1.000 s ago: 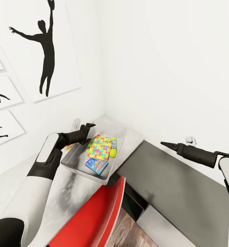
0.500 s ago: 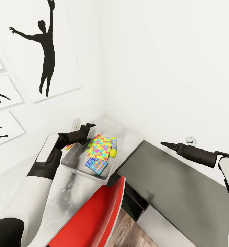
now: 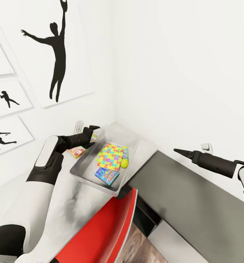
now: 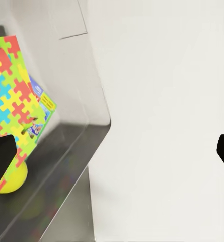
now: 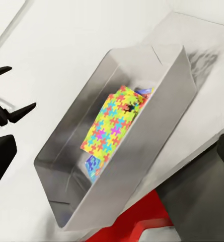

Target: Put all the toys in the child's room - the three board games (two on the bed and one on the table), the two jigsaw puzzles on the table, and the tennis ball on the table - inside the toy box on the table in the child's room.

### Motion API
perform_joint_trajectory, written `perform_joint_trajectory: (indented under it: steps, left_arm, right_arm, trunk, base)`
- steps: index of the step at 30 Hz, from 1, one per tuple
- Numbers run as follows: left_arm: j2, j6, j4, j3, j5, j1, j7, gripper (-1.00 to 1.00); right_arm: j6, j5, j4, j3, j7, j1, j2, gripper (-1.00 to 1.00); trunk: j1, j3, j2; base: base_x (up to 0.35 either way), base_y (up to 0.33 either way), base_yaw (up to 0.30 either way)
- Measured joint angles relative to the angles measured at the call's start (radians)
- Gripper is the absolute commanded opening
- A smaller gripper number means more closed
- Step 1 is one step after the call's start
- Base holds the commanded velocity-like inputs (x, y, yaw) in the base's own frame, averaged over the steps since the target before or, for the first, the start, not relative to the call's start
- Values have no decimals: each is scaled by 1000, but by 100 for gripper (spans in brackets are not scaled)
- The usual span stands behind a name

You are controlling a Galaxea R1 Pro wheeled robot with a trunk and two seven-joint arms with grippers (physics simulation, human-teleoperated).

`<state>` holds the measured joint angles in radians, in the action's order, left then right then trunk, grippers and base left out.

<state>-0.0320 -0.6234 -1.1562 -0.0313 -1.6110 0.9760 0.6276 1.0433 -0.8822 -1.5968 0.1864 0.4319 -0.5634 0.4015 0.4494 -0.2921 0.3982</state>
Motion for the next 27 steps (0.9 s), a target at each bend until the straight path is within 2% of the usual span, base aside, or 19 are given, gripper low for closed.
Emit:
perform_joint_trajectory:
  steps: [8,17,27]
  left_arm:
    - [-3,-8,2,4,-5,43,3,100]
    - [-3,-12,2,4,-6,47,4,100]
    - [4,-19,10,-2,3,58,5,100]
  right_arm:
    - [0,0,6,5,0,0,0,100]
    - [0,0,33,5,-4,-3,-1,100]
    - [0,2,96,3,-19,-20,-18,100]
  trunk:
    - [0,1,0]
    - [0,2,0]
    - [0,2,0]
  base:
    - [0,0,250]
    - [0,0,277]
    - [0,0,287]
